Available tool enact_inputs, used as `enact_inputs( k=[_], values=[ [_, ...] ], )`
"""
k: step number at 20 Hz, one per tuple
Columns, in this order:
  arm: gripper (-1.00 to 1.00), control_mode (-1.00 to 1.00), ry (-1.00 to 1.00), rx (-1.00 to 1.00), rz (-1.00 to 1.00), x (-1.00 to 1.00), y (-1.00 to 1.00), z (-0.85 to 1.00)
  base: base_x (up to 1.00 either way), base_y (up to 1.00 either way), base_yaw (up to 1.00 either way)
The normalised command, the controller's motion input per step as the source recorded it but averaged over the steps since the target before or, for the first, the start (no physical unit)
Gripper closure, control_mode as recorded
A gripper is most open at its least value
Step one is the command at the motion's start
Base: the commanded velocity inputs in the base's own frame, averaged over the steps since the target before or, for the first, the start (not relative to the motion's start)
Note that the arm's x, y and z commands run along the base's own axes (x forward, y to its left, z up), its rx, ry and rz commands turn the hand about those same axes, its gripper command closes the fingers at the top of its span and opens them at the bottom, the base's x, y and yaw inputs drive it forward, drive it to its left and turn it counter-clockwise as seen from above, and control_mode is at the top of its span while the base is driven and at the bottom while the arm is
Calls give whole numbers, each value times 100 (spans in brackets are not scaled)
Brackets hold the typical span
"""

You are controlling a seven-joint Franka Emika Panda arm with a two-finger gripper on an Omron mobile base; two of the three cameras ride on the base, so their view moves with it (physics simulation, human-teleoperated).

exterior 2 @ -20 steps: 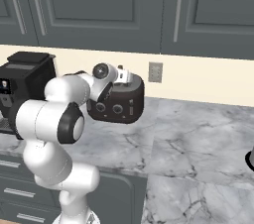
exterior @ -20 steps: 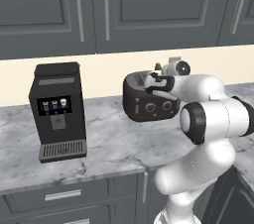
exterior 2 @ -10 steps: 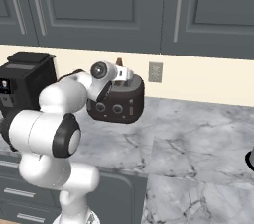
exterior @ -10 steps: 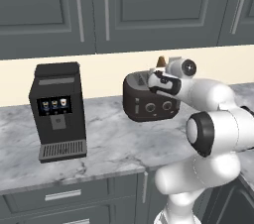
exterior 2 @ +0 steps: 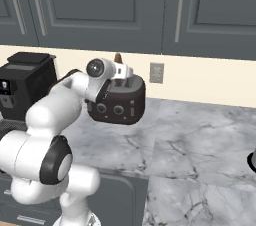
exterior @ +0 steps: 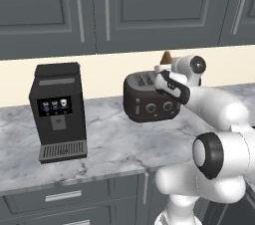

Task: Start the toaster. Once the lever pops up, take the bread to the plate on the dining counter.

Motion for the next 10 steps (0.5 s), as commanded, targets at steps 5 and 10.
enact_inputs(
  k=[5,10],
  values=[
    [100,-100,0,-3,0,-60,0,24,0,0,0],
    [100,-100,4,-2,0,-57,0,2,0,0,0]
  ],
)
